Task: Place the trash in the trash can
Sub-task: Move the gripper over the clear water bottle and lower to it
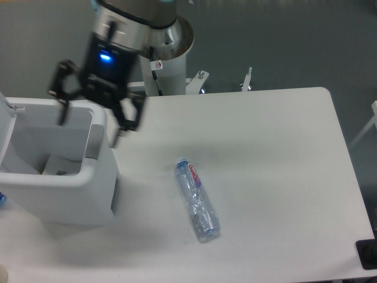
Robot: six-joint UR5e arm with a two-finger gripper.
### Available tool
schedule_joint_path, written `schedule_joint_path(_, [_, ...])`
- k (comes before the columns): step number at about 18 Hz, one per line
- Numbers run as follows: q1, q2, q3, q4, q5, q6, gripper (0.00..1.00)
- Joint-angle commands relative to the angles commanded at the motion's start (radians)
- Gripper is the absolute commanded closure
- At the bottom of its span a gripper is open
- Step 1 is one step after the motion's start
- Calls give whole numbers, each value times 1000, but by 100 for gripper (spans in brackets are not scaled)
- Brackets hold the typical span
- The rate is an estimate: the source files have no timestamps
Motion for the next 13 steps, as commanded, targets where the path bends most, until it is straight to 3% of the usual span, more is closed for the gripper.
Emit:
schedule_joint_path(4, [39, -83, 18, -2, 79, 2, 0])
schedule_joint_path(8, [39, -186, 61, -40, 193, 0, 0])
schedule_joint_path(10, [37, -227, 98, -112, 233, -3, 0])
schedule_joint_path(13, [35, -279, 162, -288, 285, -3, 0])
